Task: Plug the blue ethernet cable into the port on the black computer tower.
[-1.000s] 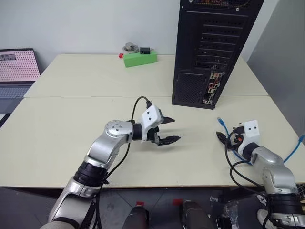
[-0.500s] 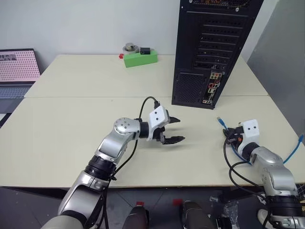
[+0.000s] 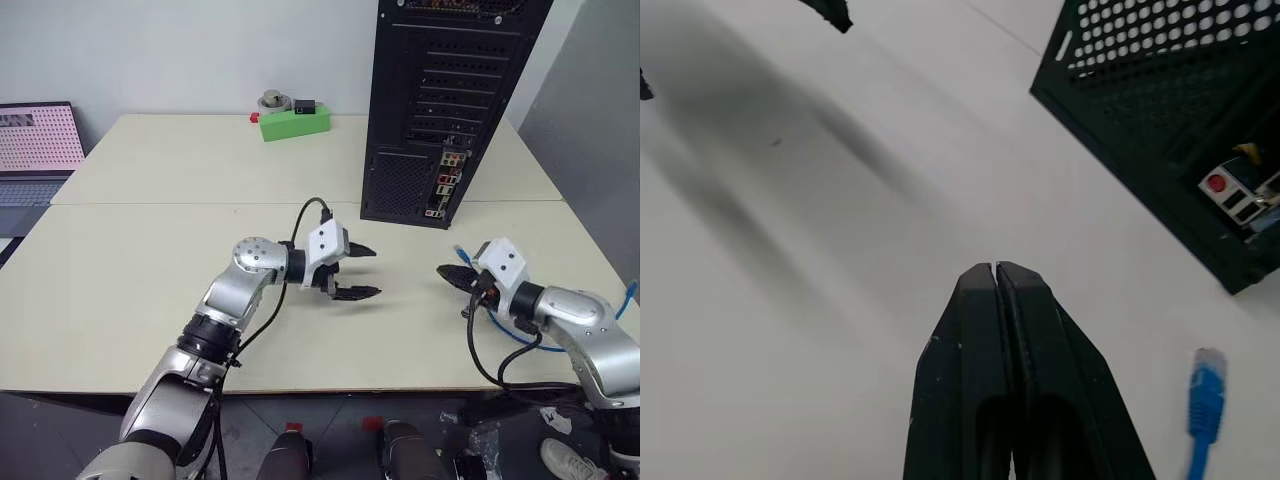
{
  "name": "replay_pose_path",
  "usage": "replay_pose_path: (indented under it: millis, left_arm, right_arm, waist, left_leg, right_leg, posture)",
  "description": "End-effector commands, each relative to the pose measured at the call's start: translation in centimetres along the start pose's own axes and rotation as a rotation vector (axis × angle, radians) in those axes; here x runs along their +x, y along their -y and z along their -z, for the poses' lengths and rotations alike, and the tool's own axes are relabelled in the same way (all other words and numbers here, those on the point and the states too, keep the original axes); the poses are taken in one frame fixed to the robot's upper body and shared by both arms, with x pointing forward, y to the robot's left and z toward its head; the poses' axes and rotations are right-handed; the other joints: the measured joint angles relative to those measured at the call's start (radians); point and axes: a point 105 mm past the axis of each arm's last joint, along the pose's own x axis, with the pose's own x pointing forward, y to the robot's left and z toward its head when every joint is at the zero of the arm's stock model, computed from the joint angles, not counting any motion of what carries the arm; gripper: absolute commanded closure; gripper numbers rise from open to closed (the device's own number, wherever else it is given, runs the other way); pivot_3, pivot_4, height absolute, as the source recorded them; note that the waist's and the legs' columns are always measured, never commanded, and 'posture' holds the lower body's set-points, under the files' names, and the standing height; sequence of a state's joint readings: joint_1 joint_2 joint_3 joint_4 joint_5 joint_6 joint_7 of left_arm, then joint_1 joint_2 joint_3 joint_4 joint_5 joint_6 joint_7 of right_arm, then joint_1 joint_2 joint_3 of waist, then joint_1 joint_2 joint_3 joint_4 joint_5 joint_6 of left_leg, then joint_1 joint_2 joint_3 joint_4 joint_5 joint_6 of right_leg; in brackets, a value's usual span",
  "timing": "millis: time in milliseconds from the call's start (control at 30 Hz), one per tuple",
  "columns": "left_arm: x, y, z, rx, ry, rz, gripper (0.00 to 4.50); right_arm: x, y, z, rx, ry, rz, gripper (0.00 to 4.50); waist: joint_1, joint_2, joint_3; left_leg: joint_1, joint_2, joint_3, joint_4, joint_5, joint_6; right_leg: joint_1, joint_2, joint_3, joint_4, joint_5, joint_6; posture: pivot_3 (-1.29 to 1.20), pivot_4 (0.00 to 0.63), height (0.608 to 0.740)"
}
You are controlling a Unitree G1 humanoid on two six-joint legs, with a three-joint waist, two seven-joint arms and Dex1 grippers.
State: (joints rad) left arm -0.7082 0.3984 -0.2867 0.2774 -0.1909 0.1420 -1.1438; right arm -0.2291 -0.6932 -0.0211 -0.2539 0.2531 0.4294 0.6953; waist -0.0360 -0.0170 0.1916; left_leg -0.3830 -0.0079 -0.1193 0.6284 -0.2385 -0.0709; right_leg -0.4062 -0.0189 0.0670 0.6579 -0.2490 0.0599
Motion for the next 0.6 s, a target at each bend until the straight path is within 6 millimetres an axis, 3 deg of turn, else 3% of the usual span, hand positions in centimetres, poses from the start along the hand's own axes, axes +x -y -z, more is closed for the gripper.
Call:
replay_pose_path:
  millis: [33,233,433,600]
  left_arm:
    - [-0.5,-0.2,-1.4,0.051,0.039,-0.014,0.58]
    - [-0.3,0.9,-1.5,0.068,0.036,0.011,0.58]
    - [0.0,1.3,-1.8,0.074,0.041,0.019,0.58]
    - [0.0,1.3,-1.8,0.079,0.039,0.021,0.58]
  right_arm:
    - [-0.5,3.8,1.0,0.111,-0.012,0.245,4.27]
    - [-0.7,5.0,3.9,0.249,-0.096,0.412,3.02]
    - [-0.1,4.9,5.5,0.299,-0.149,0.442,1.67]
    - [0.5,4.6,6.3,0.315,-0.174,0.426,1.67]
  waist:
    - [0.001,0.000,0.000]
    - [0.003,0.000,0.000]
    - [0.002,0.000,0.000]
    - [0.000,0.000,0.000]
  left_leg:
    - [0.000,0.000,0.000,0.000,0.000,0.000]
    - [-0.001,0.000,-0.001,-0.001,0.000,0.000]
    - [0.000,0.000,0.000,0.000,0.000,0.000]
    - [0.000,0.000,0.000,0.000,0.000,0.000]
  right_leg:
    - [0.000,0.000,0.000,0.000,0.000,0.000]
    - [0.000,0.000,0.000,0.000,0.000,0.000]
    - [0.000,0.000,0.000,0.001,0.000,0.000]
    - [0.000,0.000,0.001,0.001,0.000,0.000]
  posture:
    - [0.00,0.150,0.740]
    - [0.00,0.150,0.740]
    - [0.00,0.150,0.740]
    - [0.00,0.150,0.740]
